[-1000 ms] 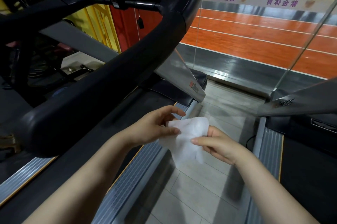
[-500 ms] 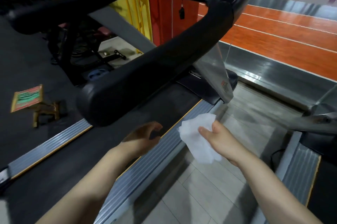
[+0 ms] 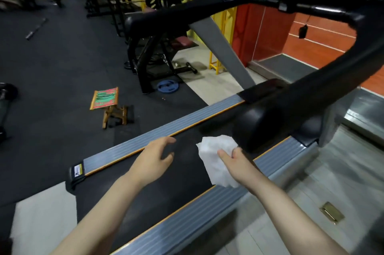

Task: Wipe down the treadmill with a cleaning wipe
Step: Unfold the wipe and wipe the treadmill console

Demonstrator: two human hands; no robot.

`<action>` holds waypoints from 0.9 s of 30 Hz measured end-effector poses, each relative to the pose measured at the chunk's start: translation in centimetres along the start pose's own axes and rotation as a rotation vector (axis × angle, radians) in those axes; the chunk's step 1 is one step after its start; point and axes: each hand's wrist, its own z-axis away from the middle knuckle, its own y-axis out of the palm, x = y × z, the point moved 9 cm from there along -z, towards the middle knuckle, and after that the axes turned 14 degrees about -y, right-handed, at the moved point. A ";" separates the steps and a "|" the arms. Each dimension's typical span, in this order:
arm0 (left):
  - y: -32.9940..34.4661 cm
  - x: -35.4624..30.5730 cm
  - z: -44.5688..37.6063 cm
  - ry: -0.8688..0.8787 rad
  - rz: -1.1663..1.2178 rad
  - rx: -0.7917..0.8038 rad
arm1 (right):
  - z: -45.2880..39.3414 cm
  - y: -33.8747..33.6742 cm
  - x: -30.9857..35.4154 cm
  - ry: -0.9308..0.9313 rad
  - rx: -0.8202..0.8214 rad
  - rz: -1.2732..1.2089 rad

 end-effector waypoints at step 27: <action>-11.4 -21.0 -33.5 0.492 0.154 0.056 | -22.6 -17.5 14.8 -0.027 -1.416 -0.744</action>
